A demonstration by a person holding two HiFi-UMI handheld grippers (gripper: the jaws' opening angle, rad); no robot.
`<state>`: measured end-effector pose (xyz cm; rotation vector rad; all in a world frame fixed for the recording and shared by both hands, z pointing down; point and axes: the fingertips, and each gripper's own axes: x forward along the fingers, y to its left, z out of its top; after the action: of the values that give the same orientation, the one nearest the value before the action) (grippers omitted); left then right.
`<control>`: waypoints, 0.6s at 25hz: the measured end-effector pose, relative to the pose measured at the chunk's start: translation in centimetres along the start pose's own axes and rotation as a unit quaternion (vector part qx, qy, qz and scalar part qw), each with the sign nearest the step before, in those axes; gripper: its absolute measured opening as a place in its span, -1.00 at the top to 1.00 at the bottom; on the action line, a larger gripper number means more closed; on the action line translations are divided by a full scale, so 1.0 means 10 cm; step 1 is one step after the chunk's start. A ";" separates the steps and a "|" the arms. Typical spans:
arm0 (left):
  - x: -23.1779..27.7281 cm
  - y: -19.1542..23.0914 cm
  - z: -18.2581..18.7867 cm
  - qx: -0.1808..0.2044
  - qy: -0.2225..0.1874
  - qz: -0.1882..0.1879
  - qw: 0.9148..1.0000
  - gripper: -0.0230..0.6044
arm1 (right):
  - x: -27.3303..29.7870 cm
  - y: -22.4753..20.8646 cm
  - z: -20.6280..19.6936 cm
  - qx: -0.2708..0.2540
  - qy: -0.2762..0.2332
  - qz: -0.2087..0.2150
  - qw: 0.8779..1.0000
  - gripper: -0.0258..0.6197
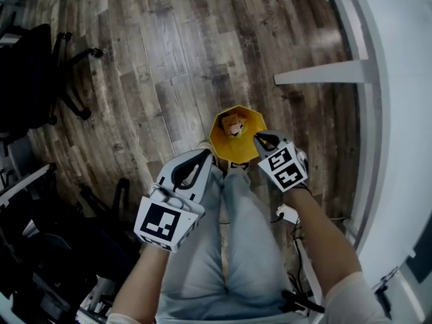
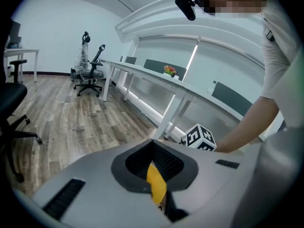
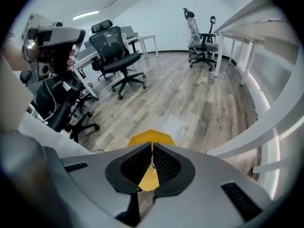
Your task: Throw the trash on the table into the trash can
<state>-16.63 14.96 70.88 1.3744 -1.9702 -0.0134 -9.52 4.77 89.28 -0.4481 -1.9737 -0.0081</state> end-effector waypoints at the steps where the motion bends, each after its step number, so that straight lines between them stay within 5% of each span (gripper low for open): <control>1: -0.07 -0.04 0.10 -0.002 0.000 0.003 1.000 0.92 | -0.15 0.04 0.11 0.004 -0.010 0.005 1.000 0.80; 15: -0.98 -0.79 1.10 0.010 -0.039 0.015 0.999 0.92 | -2.23 0.45 1.38 0.040 -0.164 -0.001 0.986 0.82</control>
<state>-14.69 15.43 54.26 1.3759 -2.0589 -0.0345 -12.01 4.97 62.79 -0.4147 -2.2877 0.1509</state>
